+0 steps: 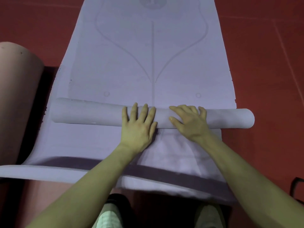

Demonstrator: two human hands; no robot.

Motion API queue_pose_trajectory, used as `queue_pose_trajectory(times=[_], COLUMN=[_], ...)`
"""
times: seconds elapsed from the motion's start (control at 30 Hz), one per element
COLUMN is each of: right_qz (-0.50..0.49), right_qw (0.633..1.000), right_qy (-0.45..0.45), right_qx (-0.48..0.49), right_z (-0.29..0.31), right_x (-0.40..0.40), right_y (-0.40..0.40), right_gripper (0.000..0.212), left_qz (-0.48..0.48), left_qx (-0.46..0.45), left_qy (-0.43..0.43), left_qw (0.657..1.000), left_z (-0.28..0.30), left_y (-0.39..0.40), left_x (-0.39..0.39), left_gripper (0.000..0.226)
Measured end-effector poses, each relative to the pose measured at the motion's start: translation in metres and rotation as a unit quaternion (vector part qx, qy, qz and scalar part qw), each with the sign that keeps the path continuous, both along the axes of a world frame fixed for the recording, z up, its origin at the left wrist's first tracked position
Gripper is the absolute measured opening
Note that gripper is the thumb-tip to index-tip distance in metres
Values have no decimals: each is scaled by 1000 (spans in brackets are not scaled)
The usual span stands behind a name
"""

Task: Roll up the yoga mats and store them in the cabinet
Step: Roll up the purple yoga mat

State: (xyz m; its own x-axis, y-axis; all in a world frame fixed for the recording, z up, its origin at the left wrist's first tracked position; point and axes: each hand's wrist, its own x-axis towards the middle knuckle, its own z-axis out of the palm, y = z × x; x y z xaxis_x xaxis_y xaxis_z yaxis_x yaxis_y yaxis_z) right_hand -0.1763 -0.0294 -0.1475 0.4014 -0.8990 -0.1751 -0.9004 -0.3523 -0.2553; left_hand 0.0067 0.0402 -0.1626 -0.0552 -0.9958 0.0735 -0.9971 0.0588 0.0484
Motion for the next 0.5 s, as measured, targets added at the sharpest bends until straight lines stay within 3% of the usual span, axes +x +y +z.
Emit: queue_pose_trajectory(times=[0.13, 0.23, 0.33, 0.5], right_qz=[-10, -3, -12, -25], right_qw=[996, 995, 998, 994], right_qy=[11, 27, -2, -26], right_qx=[-93, -97, -66, -99], right_z=[-7, -8, -7, -13], right_x=[10, 11, 8, 13], right_y=[25, 26, 9, -14], right_gripper=[51, 51, 53, 48], left_qz=[-5, -14, -8, -1], left_qx=[68, 89, 71, 39], left_qy=[-3, 7, 27, 26], left_qw=[998, 996, 997, 999], left_z=[5, 6, 11, 18], left_y=[-20, -31, -33, -17], left_x=[7, 11, 11, 3], left_gripper=[50, 51, 52, 52])
